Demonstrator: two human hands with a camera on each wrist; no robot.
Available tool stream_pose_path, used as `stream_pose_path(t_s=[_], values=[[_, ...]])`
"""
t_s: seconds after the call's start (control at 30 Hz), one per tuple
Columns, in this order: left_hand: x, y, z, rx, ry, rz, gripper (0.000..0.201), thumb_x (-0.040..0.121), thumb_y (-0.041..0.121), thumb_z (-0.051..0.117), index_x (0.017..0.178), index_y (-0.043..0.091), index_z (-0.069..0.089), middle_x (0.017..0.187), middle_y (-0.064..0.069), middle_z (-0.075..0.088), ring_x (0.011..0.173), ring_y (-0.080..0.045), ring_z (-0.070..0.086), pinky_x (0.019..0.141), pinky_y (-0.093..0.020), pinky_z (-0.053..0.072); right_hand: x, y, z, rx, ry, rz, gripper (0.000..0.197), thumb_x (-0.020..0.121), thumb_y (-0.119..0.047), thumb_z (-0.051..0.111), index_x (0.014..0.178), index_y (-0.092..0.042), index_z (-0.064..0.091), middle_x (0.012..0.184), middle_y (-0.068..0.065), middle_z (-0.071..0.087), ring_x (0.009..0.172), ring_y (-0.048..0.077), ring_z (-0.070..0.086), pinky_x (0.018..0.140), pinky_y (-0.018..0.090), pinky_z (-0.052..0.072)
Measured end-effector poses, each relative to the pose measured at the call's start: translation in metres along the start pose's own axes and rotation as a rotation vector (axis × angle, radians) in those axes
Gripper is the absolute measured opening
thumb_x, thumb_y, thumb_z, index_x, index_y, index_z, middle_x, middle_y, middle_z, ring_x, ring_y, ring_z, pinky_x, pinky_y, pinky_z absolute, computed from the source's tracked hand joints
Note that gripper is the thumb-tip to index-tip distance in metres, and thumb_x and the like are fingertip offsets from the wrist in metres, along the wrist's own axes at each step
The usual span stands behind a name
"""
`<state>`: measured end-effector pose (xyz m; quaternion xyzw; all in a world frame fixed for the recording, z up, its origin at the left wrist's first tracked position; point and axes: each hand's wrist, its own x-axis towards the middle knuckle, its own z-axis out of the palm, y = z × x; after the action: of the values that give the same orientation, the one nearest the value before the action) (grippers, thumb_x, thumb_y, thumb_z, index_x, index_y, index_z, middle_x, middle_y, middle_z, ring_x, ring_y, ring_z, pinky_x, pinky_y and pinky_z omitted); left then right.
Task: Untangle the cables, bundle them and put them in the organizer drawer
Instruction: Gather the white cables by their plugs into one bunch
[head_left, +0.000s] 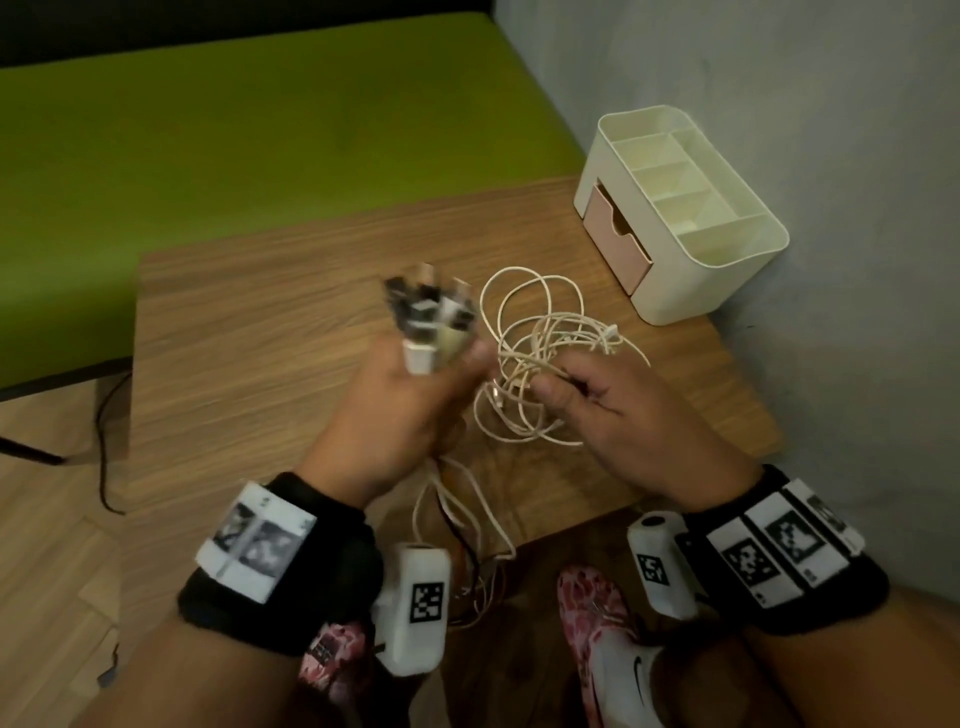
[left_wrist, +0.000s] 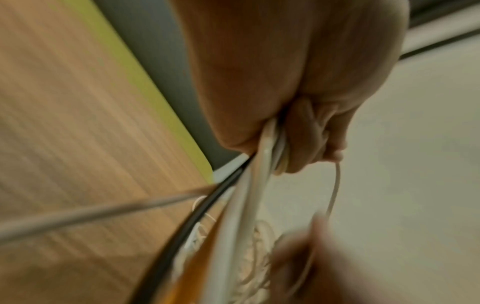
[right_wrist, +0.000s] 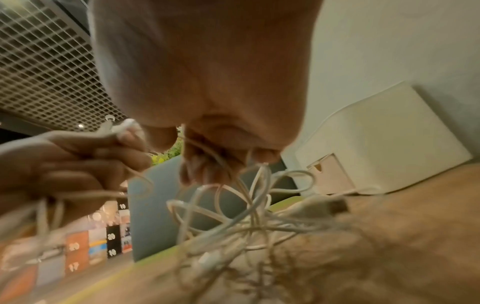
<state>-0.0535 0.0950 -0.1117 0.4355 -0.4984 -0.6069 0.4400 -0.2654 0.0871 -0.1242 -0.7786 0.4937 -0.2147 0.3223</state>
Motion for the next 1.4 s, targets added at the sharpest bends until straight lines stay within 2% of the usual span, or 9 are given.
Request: stream_pose_path(t_s=[0.1,0.3,0.47,0.53,0.6,0.73,0.97,1.13,1.4], values=[[0.0,0.007,-0.015,-0.259,0.041,-0.066,0.021,0.089,0.027,0.058,0.071,0.016,0.062,0.057,-0.001,0.032,0.039,-0.007,0.024,0.039,-0.017,0.017,0.001,0.008,0.002,-0.19,-0.13,0.141,0.048,0.094,-0.067,0.025,0.086,-0.029,0.055,0.081,-0.012,0.057,0.083,0.004,0.056,0.106,0.048,0.029],[0.003,-0.004,-0.014,0.501,0.149,-0.11,0.009,0.091,0.016,0.067,0.088,0.015,0.075,0.062,0.013,0.065,0.039,0.006,0.046,0.042,-0.011,0.031,0.002,-0.001,-0.008,0.065,0.081,0.128,0.031,0.1,-0.039,0.043,0.096,-0.02,0.066,0.083,-0.002,0.067,0.075,0.01,0.061,0.07,0.031,0.049],[-0.001,-0.003,0.007,0.478,0.105,0.019,0.023,0.09,0.019,0.069,0.111,0.027,0.073,0.084,0.026,0.07,0.076,0.013,0.063,0.068,-0.013,0.048,0.001,0.007,0.001,-0.275,-0.049,0.115,0.028,0.1,-0.041,0.044,0.074,-0.032,0.052,0.07,-0.014,0.052,0.074,0.007,0.051,0.096,0.043,0.035],[-0.001,-0.007,0.011,0.548,0.051,0.013,0.017,0.089,0.024,0.069,0.105,0.022,0.075,0.093,0.012,0.074,0.09,0.0,0.067,0.079,-0.027,0.052,0.002,0.006,0.005,-0.341,-0.022,0.073,0.028,0.101,-0.041,0.044,0.075,-0.032,0.05,0.07,-0.015,0.048,0.072,0.003,0.046,0.096,0.046,0.031],[-0.001,-0.011,0.013,0.598,0.03,0.012,0.012,0.089,0.027,0.07,0.095,0.018,0.075,0.086,0.006,0.075,0.082,-0.005,0.068,0.075,-0.035,0.051,0.003,0.0,0.006,-0.335,0.01,0.036,0.025,0.099,-0.042,0.042,0.078,-0.033,0.052,0.073,-0.016,0.049,0.073,0.003,0.046,0.095,0.049,0.033],[0.0,-0.009,0.012,0.56,0.025,0.064,0.006,0.09,0.022,0.07,0.084,0.02,0.07,0.071,0.011,0.069,0.061,0.002,0.061,0.056,-0.021,0.045,0.001,-0.011,0.001,-0.063,0.065,0.057,0.02,0.094,-0.044,0.052,0.111,-0.036,0.055,0.077,-0.02,0.059,0.077,0.002,0.057,0.093,0.044,0.04],[-0.003,0.012,-0.003,-0.309,-0.01,-0.109,0.017,0.086,0.023,0.056,0.08,0.007,0.06,0.055,0.001,0.046,0.034,-0.001,0.03,0.036,-0.013,0.019,0.0,0.001,-0.003,-0.004,0.08,0.076,0.035,0.088,-0.063,0.045,0.093,-0.031,0.058,0.08,-0.013,0.065,0.081,0.006,0.061,0.087,0.049,0.048],[0.002,0.008,-0.01,0.156,0.106,-0.152,0.019,0.096,0.013,0.06,0.081,0.006,0.068,0.051,0.009,0.055,0.039,-0.001,0.036,0.037,-0.015,0.027,0.001,0.004,-0.011,0.214,0.172,0.059,0.011,0.097,-0.026,0.058,0.095,-0.019,0.066,0.085,-0.005,0.065,0.078,0.005,0.06,0.071,0.023,0.049],[0.003,0.004,0.003,0.366,0.148,-0.121,0.014,0.091,0.002,0.064,0.1,0.008,0.073,0.094,-0.006,0.075,0.037,0.009,0.047,0.04,-0.003,0.031,0.004,0.008,-0.006,0.041,0.164,-0.063,0.014,0.098,-0.027,0.056,0.094,-0.019,0.067,0.087,-0.008,0.061,0.084,0.012,0.058,0.076,0.029,0.047]])
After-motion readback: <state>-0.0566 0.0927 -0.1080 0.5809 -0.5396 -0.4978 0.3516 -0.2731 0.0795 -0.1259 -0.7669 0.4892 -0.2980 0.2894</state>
